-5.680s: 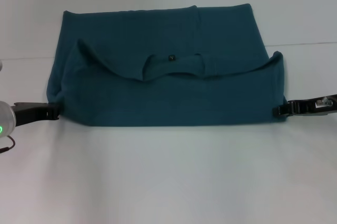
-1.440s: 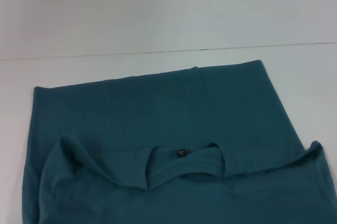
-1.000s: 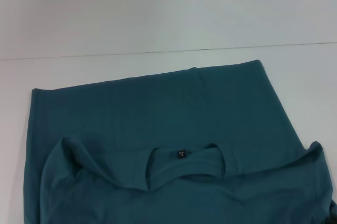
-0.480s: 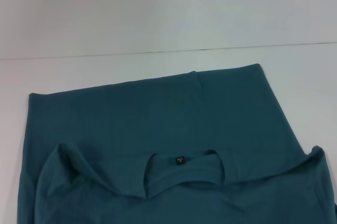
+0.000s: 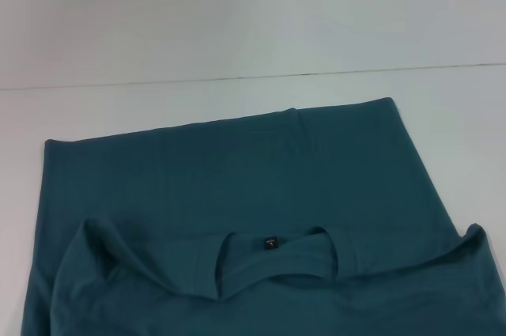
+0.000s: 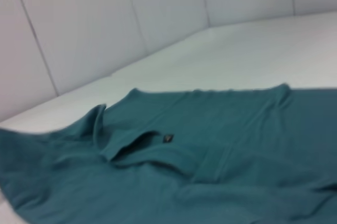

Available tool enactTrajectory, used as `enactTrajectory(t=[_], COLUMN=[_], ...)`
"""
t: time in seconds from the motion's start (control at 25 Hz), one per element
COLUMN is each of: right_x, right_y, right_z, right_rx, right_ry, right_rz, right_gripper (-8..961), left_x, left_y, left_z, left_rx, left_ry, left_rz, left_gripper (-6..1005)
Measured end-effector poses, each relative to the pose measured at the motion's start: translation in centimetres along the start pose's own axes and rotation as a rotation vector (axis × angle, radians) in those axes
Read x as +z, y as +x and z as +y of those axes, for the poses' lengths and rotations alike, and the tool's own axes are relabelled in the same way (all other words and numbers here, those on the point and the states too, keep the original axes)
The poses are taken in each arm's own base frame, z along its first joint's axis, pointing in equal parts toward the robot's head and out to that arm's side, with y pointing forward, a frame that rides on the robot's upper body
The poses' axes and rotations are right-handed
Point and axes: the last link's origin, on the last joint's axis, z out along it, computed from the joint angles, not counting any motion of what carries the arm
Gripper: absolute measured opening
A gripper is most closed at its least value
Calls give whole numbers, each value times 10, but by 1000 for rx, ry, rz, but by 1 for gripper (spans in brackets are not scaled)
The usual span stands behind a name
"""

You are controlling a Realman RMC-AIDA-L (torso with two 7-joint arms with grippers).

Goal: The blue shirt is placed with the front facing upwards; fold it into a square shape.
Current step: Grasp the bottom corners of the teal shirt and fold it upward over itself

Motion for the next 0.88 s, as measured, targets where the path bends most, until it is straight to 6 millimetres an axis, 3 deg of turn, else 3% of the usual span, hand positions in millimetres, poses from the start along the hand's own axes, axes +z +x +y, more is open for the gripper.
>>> enactTrajectory(t=[0.36, 0.88], right_x=[52, 82], right_y=[-13, -35], right_z=[-21, -48], right_rx=[-7, 9], right_ry=[8, 88], right_rz=[-54, -116], right_gripper=[26, 26], left_x=[20, 64], left_y=[2, -1], left_z=[-18, -47], left_rx=[-16, -91], left_ry=[88, 192], left_rz=[48, 35], left_gripper=[55, 54])
